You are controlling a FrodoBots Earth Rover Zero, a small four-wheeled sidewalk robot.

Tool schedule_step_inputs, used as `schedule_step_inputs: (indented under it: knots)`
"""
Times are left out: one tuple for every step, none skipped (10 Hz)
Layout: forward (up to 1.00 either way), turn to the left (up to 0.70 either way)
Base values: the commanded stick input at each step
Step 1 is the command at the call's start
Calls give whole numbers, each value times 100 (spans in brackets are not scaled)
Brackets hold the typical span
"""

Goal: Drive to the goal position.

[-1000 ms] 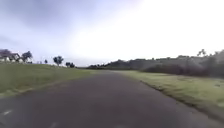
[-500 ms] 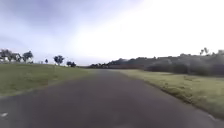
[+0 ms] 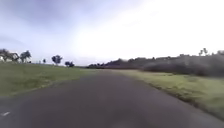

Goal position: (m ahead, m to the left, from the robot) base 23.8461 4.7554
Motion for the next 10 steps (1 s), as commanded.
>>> schedule_step_inputs:
  knots:
    - [100, 0]
    - [100, 0]
    - [100, 0]
    - [100, 0]
    - [100, 0]
    - [100, 0]
    - [100, 0]
    - [100, 0]
    - [100, 0]
    - [100, 0]
